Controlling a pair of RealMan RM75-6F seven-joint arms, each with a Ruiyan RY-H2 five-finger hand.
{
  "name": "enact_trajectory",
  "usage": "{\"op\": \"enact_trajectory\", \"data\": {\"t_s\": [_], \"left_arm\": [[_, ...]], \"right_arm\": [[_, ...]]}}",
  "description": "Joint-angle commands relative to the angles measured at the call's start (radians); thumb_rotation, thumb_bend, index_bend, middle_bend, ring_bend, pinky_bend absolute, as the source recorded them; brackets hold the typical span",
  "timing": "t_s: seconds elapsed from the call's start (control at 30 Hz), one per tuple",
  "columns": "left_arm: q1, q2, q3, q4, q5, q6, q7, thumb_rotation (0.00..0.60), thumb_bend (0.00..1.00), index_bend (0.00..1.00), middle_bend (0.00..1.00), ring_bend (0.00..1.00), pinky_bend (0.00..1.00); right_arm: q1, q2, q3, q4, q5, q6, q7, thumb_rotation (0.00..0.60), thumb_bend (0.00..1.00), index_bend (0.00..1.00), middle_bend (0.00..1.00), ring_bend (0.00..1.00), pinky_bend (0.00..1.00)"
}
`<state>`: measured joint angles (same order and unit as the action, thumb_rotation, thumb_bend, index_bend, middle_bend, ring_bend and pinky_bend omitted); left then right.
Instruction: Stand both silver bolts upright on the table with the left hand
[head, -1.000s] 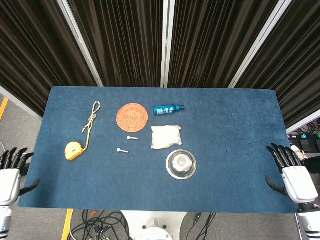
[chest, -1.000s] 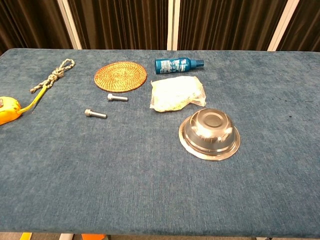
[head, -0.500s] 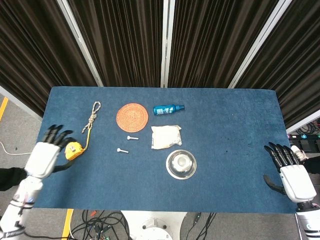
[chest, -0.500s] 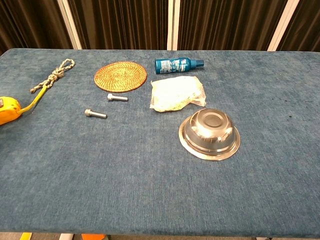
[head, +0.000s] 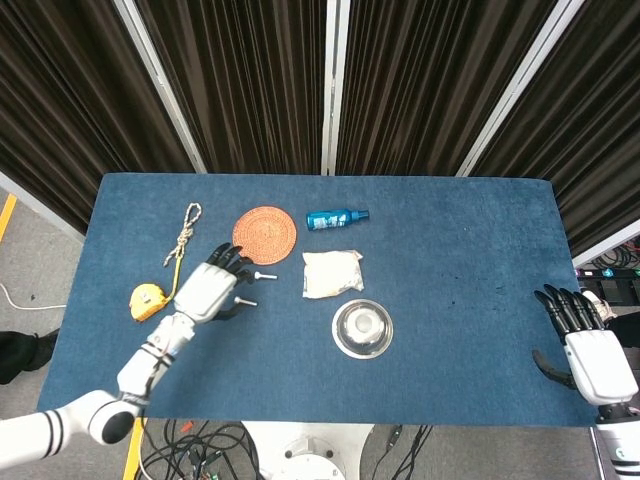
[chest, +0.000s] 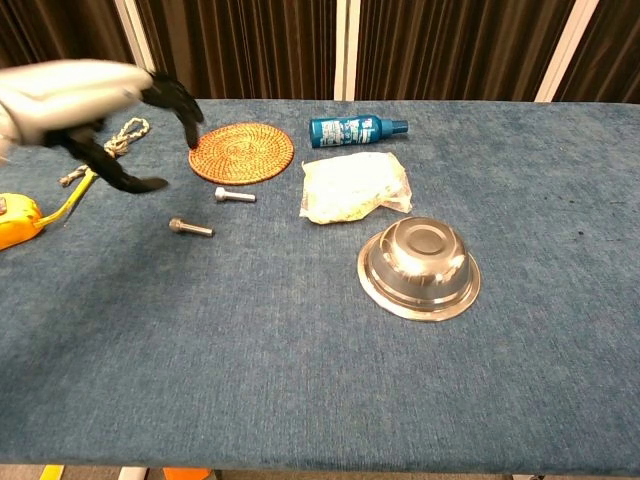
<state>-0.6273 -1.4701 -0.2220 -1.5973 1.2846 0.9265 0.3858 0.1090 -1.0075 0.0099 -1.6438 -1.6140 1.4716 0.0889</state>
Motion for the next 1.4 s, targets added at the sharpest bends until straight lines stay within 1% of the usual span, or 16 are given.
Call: {"op": "enact_trajectory", "data": {"t_s": [0.03,0.17,0.37,0.53,0.77,1.1,1.3,1.4], "left_arm": [[-0.05,-0.08,0.008,0.059,-0.081,-0.026,0.099,0.6,0.29,0.41,0.19,0.05,0.0],[-0.078,-0.14,0.027,0.096,-0.144,-0.013,0.209,0.6,0.29,0.42,0.19,0.05,0.0],[-0.108,-0.195,0.046,0.139,-0.212,0.014,0.32,0.6,0.3,0.43,0.19,0.05,0.0],[-0.12,-0.227,0.059,0.171,-0.258,0.041,0.382,0.6,0.31,0.46,0.19,0.05,0.0],[-0.129,-0.248,0.065,0.183,-0.3,0.058,0.396,0.6,0.32,0.49,0.19,0.05,0.0],[-0.144,-0.258,0.073,0.199,-0.331,0.057,0.389,0.6,0.34,0.5,0.19,0.05,0.0],[-0.152,-0.265,0.074,0.215,-0.358,0.046,0.378,0.6,0.37,0.51,0.19,0.05,0.0],[-0.151,-0.266,0.072,0.214,-0.355,0.052,0.356,0.6,0.38,0.52,0.19,0.05,0.0]], "right_arm": [[0.001,0.0,0.001,0.0,0.006,-0.005,0.0,0.6,0.22,0.0,0.05,0.0,0.0],[0.004,-0.001,0.002,0.003,0.01,-0.013,0.002,0.6,0.22,0.0,0.05,0.0,0.0],[0.004,-0.003,0.002,0.01,0.016,-0.018,0.009,0.6,0.22,0.0,0.05,0.0,0.0],[0.004,-0.005,0.002,0.014,0.018,-0.019,0.013,0.6,0.22,0.0,0.05,0.0,0.0],[0.003,-0.005,0.001,0.015,0.017,-0.019,0.013,0.6,0.22,0.0,0.05,0.0,0.0],[-0.001,-0.005,0.0,0.017,0.02,-0.018,0.016,0.6,0.22,0.0,0.06,0.0,0.0],[-0.002,-0.005,0.0,0.019,0.021,-0.019,0.018,0.6,0.22,0.0,0.06,0.0,0.0],[-0.001,-0.005,0.0,0.02,0.022,-0.021,0.019,0.6,0.22,0.0,0.06,0.0,0.0]]}}
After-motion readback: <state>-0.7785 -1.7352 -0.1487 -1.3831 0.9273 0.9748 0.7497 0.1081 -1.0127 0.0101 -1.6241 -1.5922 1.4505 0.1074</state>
